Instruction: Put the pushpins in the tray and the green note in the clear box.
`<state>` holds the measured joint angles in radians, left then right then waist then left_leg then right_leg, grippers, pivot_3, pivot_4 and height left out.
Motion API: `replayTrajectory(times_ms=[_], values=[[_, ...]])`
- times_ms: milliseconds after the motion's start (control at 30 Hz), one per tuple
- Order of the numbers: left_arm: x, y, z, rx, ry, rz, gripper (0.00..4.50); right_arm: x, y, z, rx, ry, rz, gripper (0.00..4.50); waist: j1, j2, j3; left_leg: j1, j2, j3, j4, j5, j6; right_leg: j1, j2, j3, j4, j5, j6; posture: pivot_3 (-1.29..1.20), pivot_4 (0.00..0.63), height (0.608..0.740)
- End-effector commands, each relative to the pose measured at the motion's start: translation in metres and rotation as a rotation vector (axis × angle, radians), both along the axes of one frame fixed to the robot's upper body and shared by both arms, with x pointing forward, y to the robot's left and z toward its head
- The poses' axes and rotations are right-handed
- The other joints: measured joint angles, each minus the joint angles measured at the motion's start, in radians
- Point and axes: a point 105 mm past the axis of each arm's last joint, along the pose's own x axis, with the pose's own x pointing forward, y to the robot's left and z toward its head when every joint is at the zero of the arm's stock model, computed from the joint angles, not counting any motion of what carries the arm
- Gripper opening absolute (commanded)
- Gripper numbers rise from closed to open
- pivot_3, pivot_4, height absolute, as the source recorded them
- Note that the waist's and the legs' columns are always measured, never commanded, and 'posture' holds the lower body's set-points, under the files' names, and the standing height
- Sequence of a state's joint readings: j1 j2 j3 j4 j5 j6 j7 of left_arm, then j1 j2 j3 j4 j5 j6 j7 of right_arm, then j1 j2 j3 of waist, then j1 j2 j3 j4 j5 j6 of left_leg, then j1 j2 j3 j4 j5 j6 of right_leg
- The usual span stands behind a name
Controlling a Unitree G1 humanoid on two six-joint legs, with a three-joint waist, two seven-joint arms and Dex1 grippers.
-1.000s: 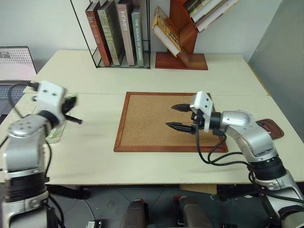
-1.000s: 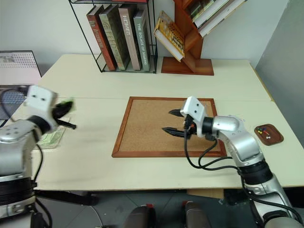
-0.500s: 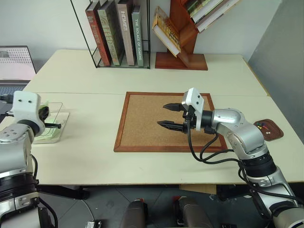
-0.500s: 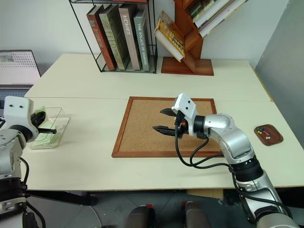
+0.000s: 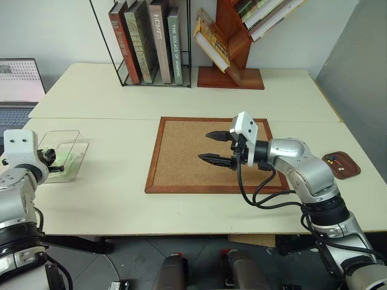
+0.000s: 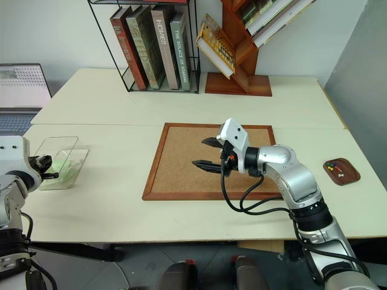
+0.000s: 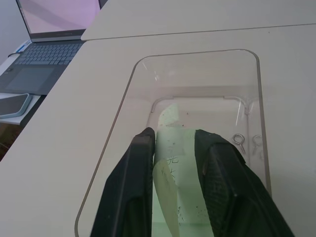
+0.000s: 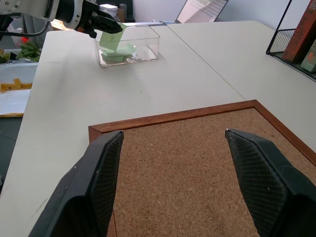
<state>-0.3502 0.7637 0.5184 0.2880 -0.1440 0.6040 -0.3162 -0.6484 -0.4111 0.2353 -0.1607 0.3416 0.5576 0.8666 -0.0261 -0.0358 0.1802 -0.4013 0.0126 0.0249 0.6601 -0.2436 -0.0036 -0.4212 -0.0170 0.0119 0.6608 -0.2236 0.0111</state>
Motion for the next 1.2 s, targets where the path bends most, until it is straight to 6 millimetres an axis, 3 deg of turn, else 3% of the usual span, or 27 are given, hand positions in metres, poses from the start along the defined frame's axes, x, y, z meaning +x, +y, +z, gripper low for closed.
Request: replayTrajectory(times_ms=[33, 300, 367, 400, 467, 600, 800, 900, 1000, 1133, 1200], values=[[-0.001, 0.004, 0.024, 0.037, -0.068, 0.013, 2.32, -0.004, 0.003, 0.018, 0.029, -0.06, 0.021, 3.48, 0.0, 0.0, 0.0, 0.0, 0.0, 0.0, 0.0, 0.0, 0.0, 0.0, 0.0, 0.0, 0.0, 0.0, 0.0, 0.0, 0.15, 0.74], [0.004, -0.001, 0.045, 0.103, -0.123, 0.01, 3.87, 0.0, 0.001, 0.023, 0.043, -0.073, 0.003, 3.48, 0.0, 0.0, 0.0, 0.0, 0.001, 0.0, 0.0, 0.0, 0.0, 0.0, -0.004, -0.006, 0.0, 0.0, -0.001, 0.0, 0.15, 0.74], [0.005, -0.002, 0.052, 0.162, -0.131, 0.004, 4.3, 0.001, 0.001, 0.023, 0.045, -0.077, 0.0, 3.48, 0.0, 0.0, 0.0, 0.0, 0.001, 0.0, 0.0, 0.0, 0.0, 0.0, -0.004, -0.007, 0.0, 0.002, -0.004, 0.0, 0.15, 0.74], [0.005, -0.004, 0.056, 0.281, -0.104, -0.015, 4.43, 0.001, 0.0, 0.024, 0.046, -0.079, -0.002, 3.48, 0.0, 0.0, 0.0, 0.0, 0.001, 0.0, 0.0, 0.0, 0.0, 0.0, -0.004, -0.007, 0.0, 0.002, -0.004, 0.0, 0.15, 0.74], [0.008, -0.014, 0.054, 0.425, -0.047, -0.086, 4.43, 0.002, 0.0, 0.025, 0.05, -0.083, -0.007, 3.48, -0.001, -0.001, 0.0, 0.0, 0.001, 0.0, -0.001, 0.0, 0.0, -0.001, -0.004, -0.007, -0.001, 0.002, -0.005, 0.0, 0.15, 0.74], [0.012, -0.021, 0.041, 0.333, -0.053, -0.103, 4.43, 0.003, 0.0, 0.026, 0.055, -0.088, -0.009, 3.48, 0.001, 0.0, 0.001, 0.0, 0.0, 0.001, -0.003, 0.0, 0.0, -0.001, -0.006, -0.007, -0.002, 0.002, -0.007, 0.0, 0.15, 0.74], [0.019, -0.038, 0.061, 0.277, -0.168, -0.153, 4.43, 0.003, -0.005, 0.027, 0.06, -0.094, -0.027, 3.48, 0.001, -0.001, 0.001, -0.001, 0.001, 0.0, -0.003, 0.0, 0.0, -0.001, -0.006, -0.01, -0.002, 0.002, -0.006, 0.0, 0.15, 0.74], [0.025, -0.066, 0.077, 0.164, -0.273, -0.276, 4.43, 0.003, -0.013, 0.031, 0.083, -0.125, -0.058, 3.48, 0.006, -0.001, 0.001, -0.002, 0.001, -0.002, -0.003, 0.0, 0.0, -0.001, -0.006, -0.012, -0.003, 0.002, -0.006, 0.0, 0.15, 0.74], [0.031, -0.106, 0.077, 0.108, -0.285, -0.452, 4.43, 0.006, -0.029, 0.038, 0.153, -0.157, -0.145, 3.48, 0.011, -0.001, 0.001, -0.003, 0.0, -0.003, -0.002, 0.0, 0.0, -0.001, -0.006, -0.014, -0.004, 0.002, -0.006, 0.0, 0.15, 0.74], [0.03, -0.151, 0.076, 0.222, -0.278, -0.633, 4.43, 0.005, -0.053, 0.035, 0.186, -0.16, -0.243, 3.48, 0.018, -0.001, 0.001, -0.004, 0.0, -0.004, -0.002, 0.0, 0.0, -0.001, -0.006, -0.015, -0.004, 0.002, -0.006, 0.0, 0.15, 0.74], [0.028, -0.178, 0.073, 0.199, -0.267, -0.779, 4.43, 0.001, -0.07, 0.025, 0.153, -0.141, -0.283, 3.48, 0.021, -0.001, 0.001, -0.004, 0.0, -0.005, -0.002, 0.0, 0.0, -0.001, -0.006, -0.016, -0.005, 0.001, -0.007, 0.0, 0.15, 0.74]])
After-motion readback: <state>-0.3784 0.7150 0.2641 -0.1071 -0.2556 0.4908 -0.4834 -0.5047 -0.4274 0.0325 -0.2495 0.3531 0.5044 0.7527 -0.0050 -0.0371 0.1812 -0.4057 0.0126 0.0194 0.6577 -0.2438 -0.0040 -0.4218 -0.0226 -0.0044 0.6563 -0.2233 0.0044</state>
